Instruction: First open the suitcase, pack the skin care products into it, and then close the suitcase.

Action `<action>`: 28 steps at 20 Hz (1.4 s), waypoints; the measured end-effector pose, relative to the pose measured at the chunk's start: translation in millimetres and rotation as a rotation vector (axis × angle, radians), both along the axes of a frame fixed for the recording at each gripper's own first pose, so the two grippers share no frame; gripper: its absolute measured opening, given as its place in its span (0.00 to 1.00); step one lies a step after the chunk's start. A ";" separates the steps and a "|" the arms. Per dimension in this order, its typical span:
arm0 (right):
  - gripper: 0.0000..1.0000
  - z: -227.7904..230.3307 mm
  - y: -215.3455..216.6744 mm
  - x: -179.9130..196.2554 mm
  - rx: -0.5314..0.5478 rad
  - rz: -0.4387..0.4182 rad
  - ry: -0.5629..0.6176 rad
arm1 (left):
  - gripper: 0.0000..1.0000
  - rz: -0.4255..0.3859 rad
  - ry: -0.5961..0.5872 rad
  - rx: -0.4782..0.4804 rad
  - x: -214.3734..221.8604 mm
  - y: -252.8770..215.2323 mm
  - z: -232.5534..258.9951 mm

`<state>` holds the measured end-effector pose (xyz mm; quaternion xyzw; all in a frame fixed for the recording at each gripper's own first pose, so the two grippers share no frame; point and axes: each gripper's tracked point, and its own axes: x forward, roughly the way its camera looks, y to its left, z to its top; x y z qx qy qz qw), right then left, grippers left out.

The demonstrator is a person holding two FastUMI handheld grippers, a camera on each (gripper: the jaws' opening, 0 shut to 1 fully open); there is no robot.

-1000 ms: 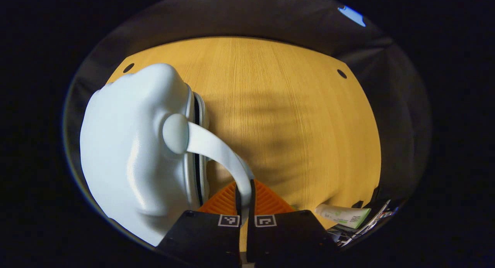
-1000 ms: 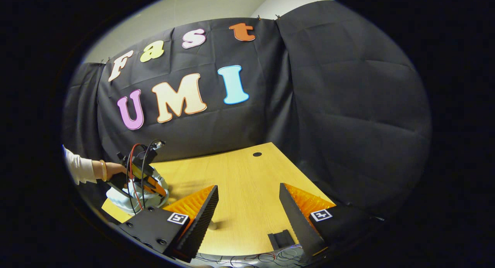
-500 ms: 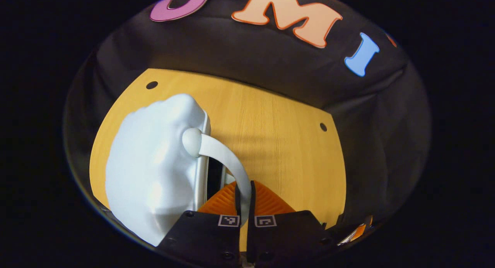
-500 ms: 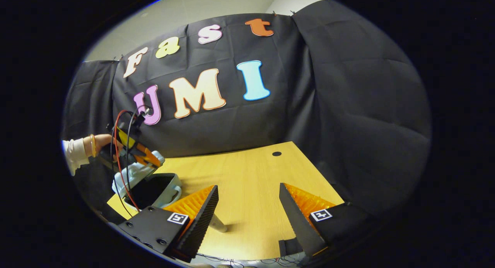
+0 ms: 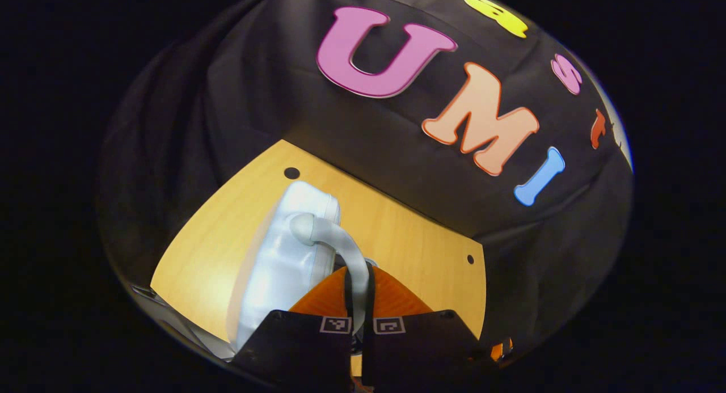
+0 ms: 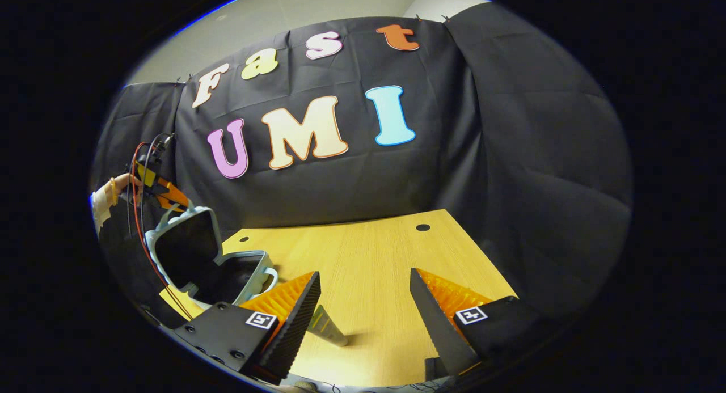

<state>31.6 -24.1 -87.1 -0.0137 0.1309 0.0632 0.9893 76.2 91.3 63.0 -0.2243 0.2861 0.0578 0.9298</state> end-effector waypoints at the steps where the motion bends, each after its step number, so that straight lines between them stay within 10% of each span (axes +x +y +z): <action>1: 0.98 2.0 5.6 -0.5 -0.001 -0.016 -0.012 | 0.00 0.015 -0.004 0.002 -9.6 22.0 8.9; 16: 0.98 -15.0 106.7 -28.8 0.009 -0.168 -0.035 | 0.00 0.105 0.139 0.189 -70.9 261.7 -88.5; 28: 0.98 -18.9 118.9 -54.6 0.063 -0.270 -0.039 | 0.01 0.159 0.267 0.058 -89.7 331.5 -225.6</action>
